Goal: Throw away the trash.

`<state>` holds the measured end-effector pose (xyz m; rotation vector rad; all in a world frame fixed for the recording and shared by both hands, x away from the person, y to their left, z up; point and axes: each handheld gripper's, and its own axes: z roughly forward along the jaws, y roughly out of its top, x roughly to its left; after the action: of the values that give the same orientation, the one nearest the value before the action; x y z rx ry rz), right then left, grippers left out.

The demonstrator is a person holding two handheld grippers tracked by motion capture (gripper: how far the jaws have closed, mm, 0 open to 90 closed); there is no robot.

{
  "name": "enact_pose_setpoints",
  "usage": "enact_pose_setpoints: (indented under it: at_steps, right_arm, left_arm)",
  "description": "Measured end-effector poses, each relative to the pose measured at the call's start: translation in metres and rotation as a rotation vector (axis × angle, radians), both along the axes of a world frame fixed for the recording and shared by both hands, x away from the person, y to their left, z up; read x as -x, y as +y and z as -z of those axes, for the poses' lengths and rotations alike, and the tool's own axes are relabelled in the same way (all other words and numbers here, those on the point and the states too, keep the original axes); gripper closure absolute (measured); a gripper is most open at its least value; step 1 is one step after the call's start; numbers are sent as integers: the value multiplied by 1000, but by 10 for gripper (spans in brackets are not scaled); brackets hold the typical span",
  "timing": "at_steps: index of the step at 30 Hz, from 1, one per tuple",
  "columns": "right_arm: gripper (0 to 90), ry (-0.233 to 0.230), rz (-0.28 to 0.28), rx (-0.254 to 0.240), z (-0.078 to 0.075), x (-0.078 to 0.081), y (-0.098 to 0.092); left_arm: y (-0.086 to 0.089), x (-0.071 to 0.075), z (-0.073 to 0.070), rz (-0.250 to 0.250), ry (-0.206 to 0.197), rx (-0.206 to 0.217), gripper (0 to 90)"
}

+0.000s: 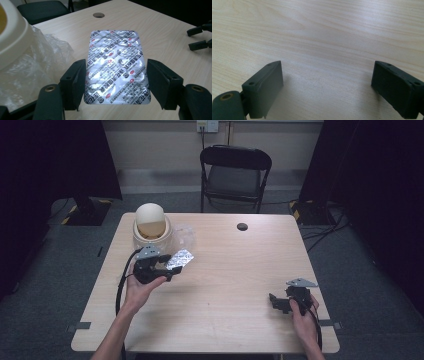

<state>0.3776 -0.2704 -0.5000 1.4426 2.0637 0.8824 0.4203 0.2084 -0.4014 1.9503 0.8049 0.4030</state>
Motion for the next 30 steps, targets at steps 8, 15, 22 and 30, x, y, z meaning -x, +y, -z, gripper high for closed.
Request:
enact_pose_setpoints:
  at_steps: [8,15,22,30]
  right_arm:
    - [96,0,0,0,0,0,0]
    - [96,0,0,0,0,0,0]
    - [96,0,0,0,0,0,0]
    - [96,0,0,0,0,0,0]
  left_arm:
    - [14,-1,-13,-25,-25,-8,342]
    - [36,-12,-24,-74,-24,-12,342]
    - [52,-25,-33,-121,-22,-16,342]
    - [69,-42,-29,-182,11,-17,342]
